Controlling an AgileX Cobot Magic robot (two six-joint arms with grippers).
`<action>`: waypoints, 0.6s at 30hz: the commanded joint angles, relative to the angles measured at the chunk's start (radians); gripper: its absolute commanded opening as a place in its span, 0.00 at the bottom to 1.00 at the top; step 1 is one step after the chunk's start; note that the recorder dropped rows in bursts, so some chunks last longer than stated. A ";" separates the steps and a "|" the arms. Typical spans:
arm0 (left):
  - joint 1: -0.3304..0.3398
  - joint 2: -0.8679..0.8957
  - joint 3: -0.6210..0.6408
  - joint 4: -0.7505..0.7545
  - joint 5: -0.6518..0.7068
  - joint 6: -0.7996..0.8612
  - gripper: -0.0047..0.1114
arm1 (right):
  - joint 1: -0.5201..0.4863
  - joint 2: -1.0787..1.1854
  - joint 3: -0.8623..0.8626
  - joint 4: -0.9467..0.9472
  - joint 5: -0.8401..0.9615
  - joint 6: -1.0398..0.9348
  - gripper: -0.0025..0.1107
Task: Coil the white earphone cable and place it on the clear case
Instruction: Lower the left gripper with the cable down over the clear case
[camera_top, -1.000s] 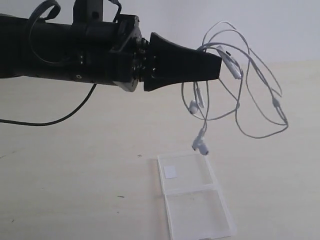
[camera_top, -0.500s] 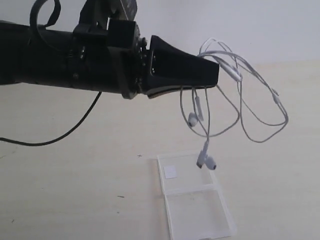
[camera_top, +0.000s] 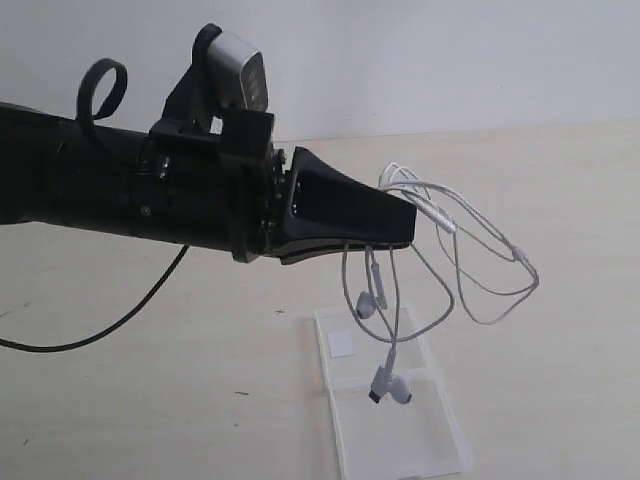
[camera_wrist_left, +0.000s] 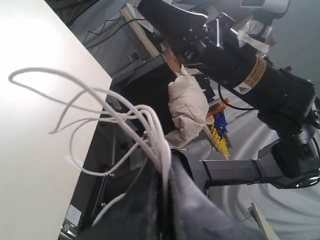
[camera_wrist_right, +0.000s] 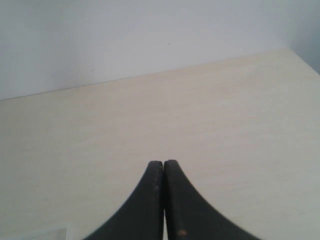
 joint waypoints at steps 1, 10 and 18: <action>-0.004 0.044 0.007 -0.016 -0.002 0.007 0.04 | -0.006 -0.005 0.006 -0.005 0.001 0.003 0.02; -0.004 0.125 0.056 -0.016 0.024 0.082 0.04 | -0.004 -0.005 0.006 -0.005 -0.004 0.003 0.02; -0.004 0.218 0.092 -0.016 0.024 0.138 0.04 | -0.004 -0.005 0.006 -0.005 -0.004 0.003 0.02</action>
